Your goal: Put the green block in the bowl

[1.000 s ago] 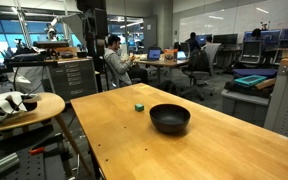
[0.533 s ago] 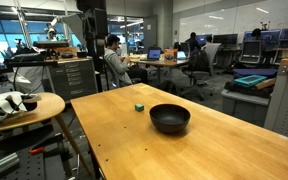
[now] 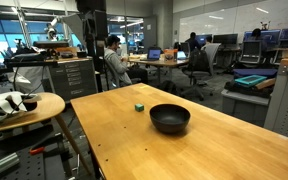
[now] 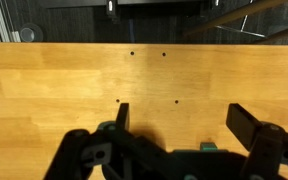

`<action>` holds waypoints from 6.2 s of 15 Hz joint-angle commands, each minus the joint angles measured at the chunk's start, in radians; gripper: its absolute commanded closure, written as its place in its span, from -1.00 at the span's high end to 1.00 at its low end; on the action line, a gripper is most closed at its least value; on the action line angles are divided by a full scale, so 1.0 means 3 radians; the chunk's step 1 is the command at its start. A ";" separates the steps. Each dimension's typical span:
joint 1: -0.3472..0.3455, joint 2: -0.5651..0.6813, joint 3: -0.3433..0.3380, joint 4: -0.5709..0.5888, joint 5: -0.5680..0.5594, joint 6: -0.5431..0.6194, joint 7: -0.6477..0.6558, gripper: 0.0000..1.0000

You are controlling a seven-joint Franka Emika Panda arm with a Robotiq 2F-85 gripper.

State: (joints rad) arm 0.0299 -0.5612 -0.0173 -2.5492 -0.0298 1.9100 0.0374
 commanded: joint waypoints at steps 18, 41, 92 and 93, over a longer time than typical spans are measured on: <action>0.0060 0.1759 0.0508 0.0956 -0.0273 0.0682 0.1099 1.00; 0.0536 0.3456 0.0198 0.2252 -0.0340 0.1009 0.1652 1.00; 0.0502 0.4318 0.0272 0.2906 0.0053 0.1072 0.0576 -0.58; 0.0503 0.4313 0.0262 0.2920 0.0045 0.1071 0.0578 -0.58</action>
State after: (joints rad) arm 0.1883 0.7339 0.0661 -1.7063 -0.0288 2.2594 0.2381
